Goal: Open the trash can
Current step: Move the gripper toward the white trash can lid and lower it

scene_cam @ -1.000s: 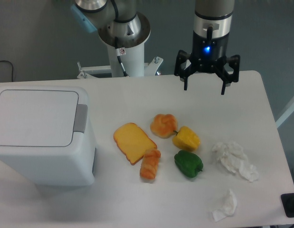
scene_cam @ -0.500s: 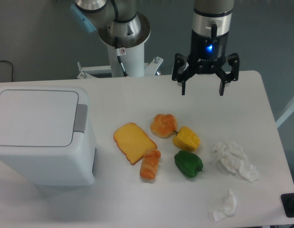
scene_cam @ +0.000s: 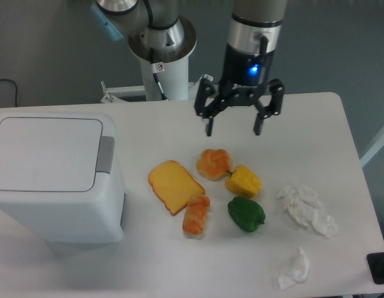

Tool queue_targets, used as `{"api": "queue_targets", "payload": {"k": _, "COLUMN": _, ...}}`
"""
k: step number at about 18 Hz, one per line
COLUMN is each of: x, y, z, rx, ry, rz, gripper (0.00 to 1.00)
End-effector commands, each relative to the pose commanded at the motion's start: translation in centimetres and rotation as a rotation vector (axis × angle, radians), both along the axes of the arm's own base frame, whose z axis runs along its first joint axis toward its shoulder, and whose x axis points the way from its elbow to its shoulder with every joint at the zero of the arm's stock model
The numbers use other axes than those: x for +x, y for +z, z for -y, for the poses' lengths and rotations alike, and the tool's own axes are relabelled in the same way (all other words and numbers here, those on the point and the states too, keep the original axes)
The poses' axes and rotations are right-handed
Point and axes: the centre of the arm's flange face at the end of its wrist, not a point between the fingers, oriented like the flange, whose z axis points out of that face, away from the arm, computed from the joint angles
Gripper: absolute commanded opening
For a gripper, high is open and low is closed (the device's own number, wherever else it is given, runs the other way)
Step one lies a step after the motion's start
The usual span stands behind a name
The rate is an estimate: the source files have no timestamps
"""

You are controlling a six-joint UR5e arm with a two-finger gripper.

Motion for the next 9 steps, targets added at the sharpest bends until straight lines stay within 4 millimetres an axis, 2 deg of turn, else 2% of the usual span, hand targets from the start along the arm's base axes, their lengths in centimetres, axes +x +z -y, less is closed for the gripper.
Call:
{"api": "queue_targets", "payload": {"k": 6, "x": 0.5, "y": 0.0, "z": -1.4, "rx": 0.047, "ry": 0.108, "rz": 0.066, "gripper": 1.00}}
{"api": "queue_targets", "payload": {"k": 9, "x": 1.0, "y": -0.1, "z": -1.8, "rx": 0.046, "ry": 0.108, "rz": 0.075, "gripper": 1.00}}
